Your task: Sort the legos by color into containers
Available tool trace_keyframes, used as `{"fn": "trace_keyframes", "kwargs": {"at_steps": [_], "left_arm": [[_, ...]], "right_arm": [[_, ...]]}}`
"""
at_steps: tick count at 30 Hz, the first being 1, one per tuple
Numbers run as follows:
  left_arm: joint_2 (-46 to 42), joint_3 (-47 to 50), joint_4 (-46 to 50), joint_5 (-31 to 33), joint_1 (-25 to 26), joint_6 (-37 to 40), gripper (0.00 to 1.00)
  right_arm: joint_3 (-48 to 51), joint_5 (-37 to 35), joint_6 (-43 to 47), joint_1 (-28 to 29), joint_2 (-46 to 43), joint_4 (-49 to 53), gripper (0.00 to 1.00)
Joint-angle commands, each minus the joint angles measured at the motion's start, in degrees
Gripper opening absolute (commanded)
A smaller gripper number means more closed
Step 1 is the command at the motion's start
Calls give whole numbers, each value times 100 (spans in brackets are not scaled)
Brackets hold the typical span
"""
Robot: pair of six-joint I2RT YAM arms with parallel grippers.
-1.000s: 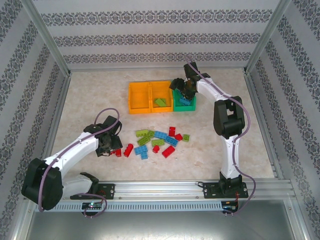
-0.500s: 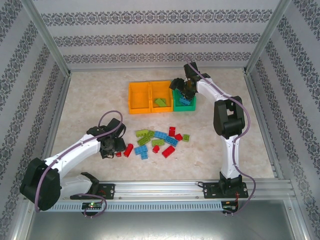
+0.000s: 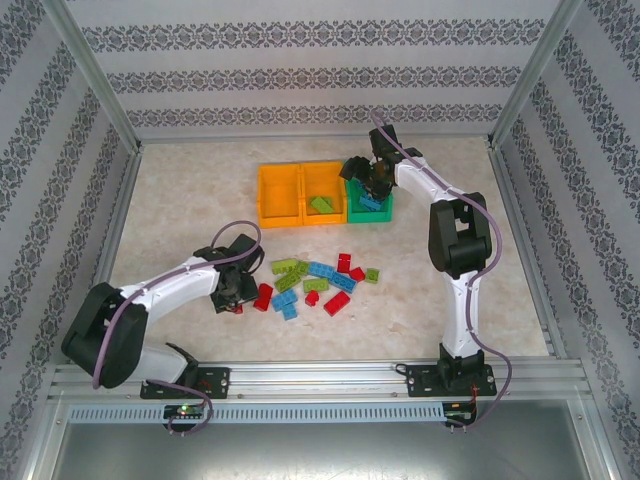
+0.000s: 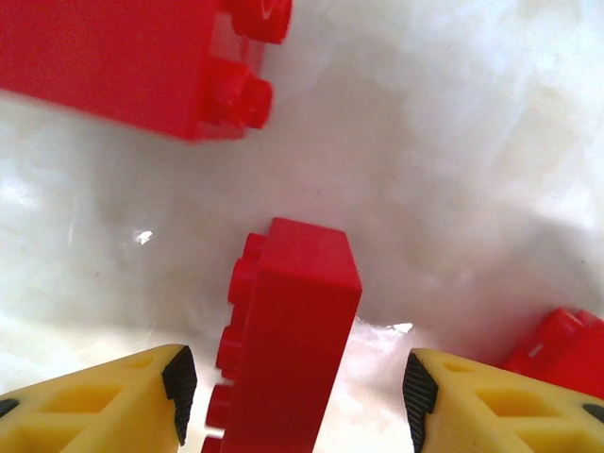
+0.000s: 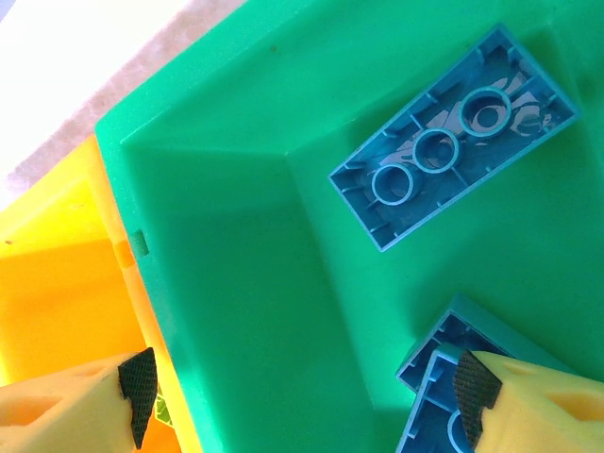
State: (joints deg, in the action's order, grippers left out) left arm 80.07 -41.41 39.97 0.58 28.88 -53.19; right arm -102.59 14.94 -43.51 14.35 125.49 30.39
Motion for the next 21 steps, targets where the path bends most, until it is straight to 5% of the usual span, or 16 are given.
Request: {"fn": "trace_keyframes", "kwargs": {"at_steps": [1, 12, 21], "left_arm": [[198, -153, -223, 63, 57, -60, 61], [541, -400, -198, 191, 58, 133, 26], [489, -1491, 271, 582, -3, 795, 18]], "right_arm": [[140, 20, 64, -88, -84, 178, 85], [202, 1, 79, -99, -104, 186, 85], [375, 187, 252, -65, -356, -120, 85]]}}
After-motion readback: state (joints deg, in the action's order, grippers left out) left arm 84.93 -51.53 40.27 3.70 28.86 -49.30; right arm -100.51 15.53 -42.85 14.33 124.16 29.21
